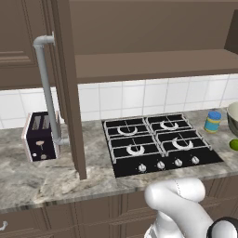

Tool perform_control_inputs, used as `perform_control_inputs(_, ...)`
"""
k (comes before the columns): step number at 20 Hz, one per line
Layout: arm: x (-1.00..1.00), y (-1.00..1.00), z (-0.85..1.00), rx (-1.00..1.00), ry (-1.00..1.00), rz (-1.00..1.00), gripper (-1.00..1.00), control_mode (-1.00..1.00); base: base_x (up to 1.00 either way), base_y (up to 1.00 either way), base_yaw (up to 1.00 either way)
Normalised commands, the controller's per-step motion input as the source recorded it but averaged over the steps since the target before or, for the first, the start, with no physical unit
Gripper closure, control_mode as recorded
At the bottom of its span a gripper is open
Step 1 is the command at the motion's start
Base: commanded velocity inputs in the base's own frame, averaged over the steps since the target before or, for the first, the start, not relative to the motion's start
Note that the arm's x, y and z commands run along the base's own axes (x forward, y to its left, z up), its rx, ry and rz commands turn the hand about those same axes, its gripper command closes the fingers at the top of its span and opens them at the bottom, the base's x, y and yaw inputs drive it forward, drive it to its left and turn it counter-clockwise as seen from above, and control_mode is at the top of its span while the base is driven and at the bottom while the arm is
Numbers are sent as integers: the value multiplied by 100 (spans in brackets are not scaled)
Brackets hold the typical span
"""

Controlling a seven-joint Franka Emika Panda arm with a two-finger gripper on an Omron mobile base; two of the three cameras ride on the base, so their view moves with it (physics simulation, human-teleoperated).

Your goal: Open the cabinet. Place the bowl and condiment on the counter. Then place the lime and garlic on the cutting board.

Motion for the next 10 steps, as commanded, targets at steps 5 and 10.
perform_control_inputs(5, 33, 0, -6, 0, -6, 0, 100, -100, 0, 0, 0)
perform_control_inputs(10, 28, -4, -14, 0, 0, 0, 100, -100, 0, 0, 0)
